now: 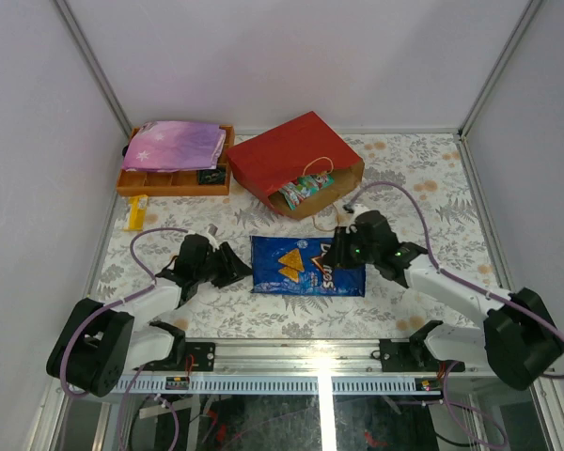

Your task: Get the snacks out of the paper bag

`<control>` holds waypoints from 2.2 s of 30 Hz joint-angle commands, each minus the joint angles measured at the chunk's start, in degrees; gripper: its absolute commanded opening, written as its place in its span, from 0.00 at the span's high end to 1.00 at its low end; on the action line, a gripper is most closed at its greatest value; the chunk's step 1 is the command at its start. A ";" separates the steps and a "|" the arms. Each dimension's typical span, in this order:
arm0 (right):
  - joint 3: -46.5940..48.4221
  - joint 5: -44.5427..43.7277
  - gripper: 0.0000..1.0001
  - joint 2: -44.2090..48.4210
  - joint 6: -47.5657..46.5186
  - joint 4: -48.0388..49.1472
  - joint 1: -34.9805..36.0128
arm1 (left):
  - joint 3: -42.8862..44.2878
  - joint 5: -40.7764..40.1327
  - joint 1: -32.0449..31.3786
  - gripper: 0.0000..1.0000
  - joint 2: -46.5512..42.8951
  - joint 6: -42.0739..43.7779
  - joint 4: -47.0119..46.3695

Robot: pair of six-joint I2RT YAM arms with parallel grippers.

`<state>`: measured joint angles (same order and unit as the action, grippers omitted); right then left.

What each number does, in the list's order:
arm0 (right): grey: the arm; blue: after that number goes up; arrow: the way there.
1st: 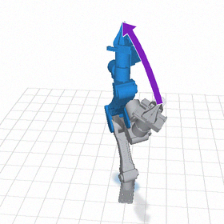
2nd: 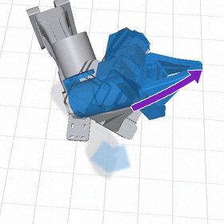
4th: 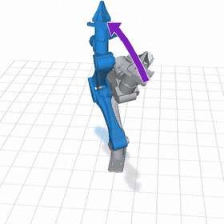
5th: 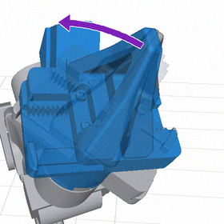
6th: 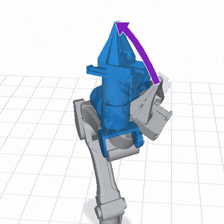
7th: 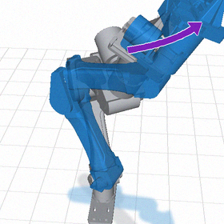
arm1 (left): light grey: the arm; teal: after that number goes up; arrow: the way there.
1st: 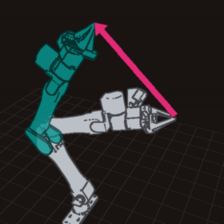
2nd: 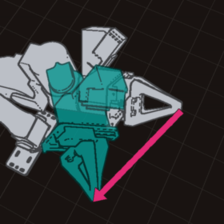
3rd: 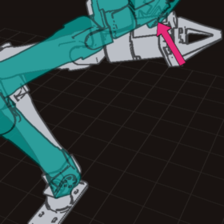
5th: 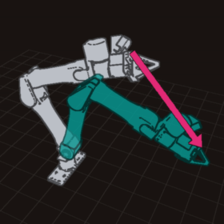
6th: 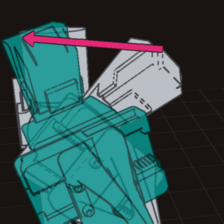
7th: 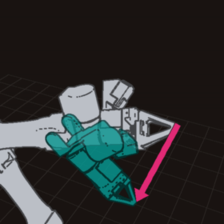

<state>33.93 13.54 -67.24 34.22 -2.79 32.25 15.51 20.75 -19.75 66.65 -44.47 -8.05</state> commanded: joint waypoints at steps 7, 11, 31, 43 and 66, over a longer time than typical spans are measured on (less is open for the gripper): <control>24.51 -16.85 0.37 -24.75 -2.17 -4.96 21.74 | -1.23 5.34 5.59 0.58 0.83 3.36 -7.26; 33.15 -22.51 0.27 -34.10 -1.92 -8.97 23.94 | -2.23 1.39 5.73 0.61 -0.83 1.83 -6.50; 18.78 -16.69 0.52 -37.91 -0.29 -1.04 16.16 | -4.97 12.27 5.88 0.49 2.35 -0.82 -20.77; 19.47 -4.68 0.51 -41.61 -2.27 5.87 16.04 | -5.69 14.23 -2.76 0.32 3.70 -6.15 -26.13; 17.91 -2.71 0.49 -39.10 -2.40 6.78 15.72 | -6.29 -6.98 -2.69 0.77 0.90 -2.70 -5.38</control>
<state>54.30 8.54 -104.97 32.29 11.55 47.59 9.56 17.50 -22.46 65.63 -48.03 -17.39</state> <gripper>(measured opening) 0.502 0.269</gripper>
